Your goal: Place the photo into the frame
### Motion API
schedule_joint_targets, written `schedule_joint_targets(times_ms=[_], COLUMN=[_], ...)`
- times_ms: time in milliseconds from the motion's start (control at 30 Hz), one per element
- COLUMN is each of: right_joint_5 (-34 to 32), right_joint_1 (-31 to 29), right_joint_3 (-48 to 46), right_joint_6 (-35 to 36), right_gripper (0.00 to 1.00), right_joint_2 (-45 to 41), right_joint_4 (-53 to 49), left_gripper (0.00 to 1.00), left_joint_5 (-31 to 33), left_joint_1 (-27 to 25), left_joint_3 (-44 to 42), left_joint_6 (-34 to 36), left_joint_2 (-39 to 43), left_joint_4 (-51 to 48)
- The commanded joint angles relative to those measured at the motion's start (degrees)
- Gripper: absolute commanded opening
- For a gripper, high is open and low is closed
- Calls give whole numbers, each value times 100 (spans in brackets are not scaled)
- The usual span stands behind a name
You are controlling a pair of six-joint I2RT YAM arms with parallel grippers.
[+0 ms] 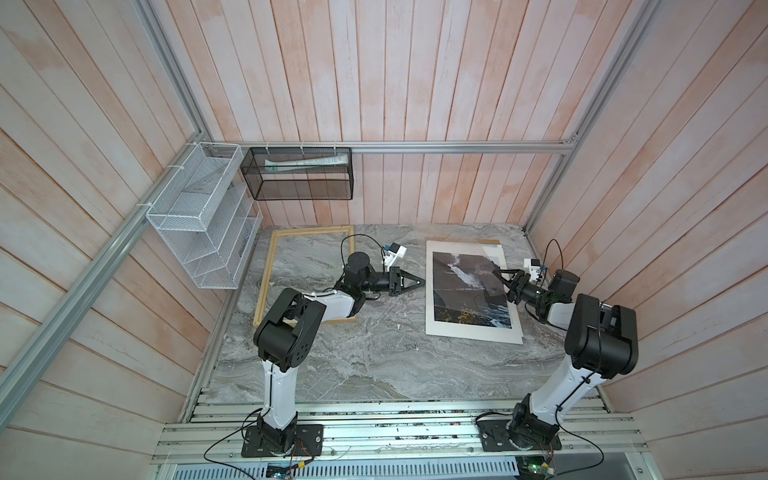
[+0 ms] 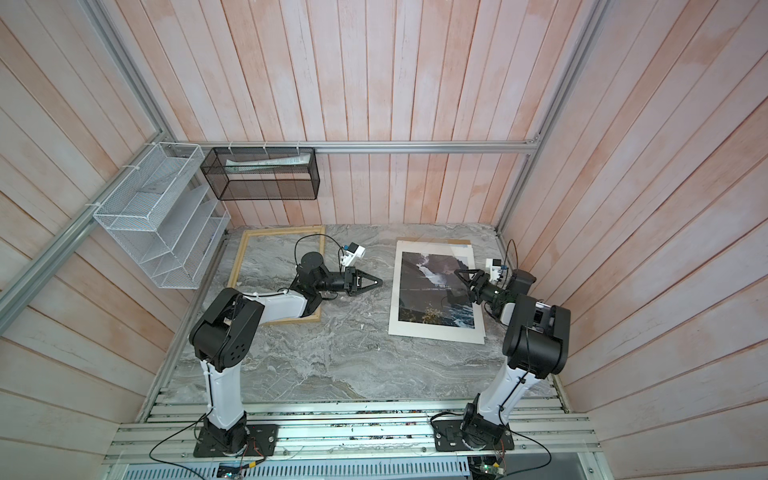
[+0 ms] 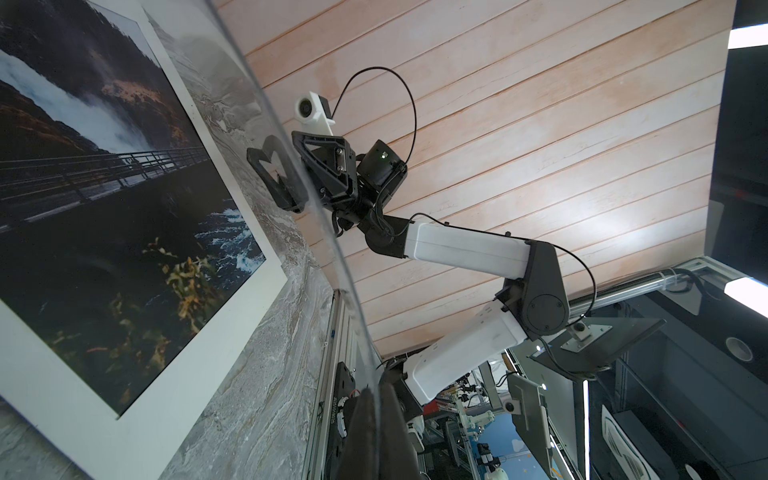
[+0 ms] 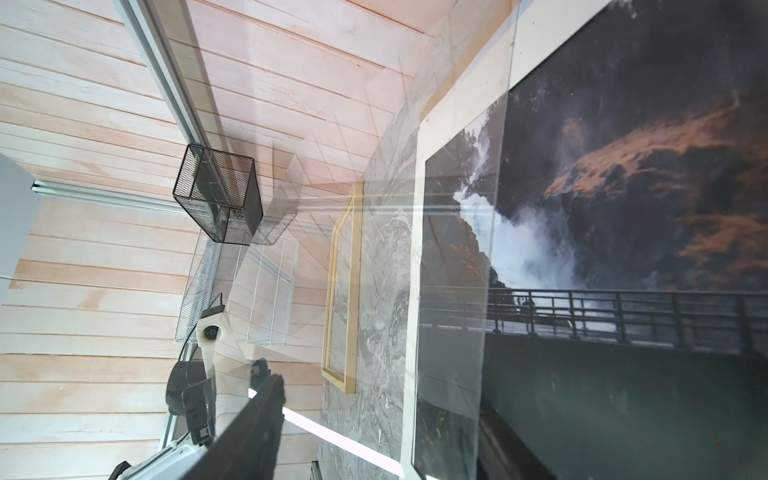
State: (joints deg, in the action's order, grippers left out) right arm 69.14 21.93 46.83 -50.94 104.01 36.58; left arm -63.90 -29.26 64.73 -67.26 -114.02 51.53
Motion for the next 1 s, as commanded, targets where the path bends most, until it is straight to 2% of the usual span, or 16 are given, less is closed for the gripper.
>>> schedule_joint_targets(times_ms=[0, 233, 467, 667, 867, 967], right_joint_5=[229, 154, 185, 339, 491, 516], right_joint_1=[-4, -10, 0, -17, -113, -196], right_joint_3=[190, 289, 291, 274, 300, 311], right_joint_6=[178, 543, 620, 723, 883, 944], right_gripper=[64, 62, 56, 46, 29, 23], right_joint_2=[-389, -749, -885, -1015, -1180, -1277], right_joint_4=[-195, -748, -832, -875, -986, -1003], left_gripper=[0, 0, 0, 0, 0, 0], left_joint_5=[-250, -274, -319, -284, -270, -299], left_joint_1=[-31, -28, -3, 118, 251, 271], left_joint_3=[-90, -316, -553, -724, -802, -796], left_joint_6=[375, 710, 1133, 1400, 1632, 1745], left_joint_2=[283, 547, 798, 1015, 1197, 1246], left_joint_4=[-142, -540, -1055, -1437, -1749, -1885])
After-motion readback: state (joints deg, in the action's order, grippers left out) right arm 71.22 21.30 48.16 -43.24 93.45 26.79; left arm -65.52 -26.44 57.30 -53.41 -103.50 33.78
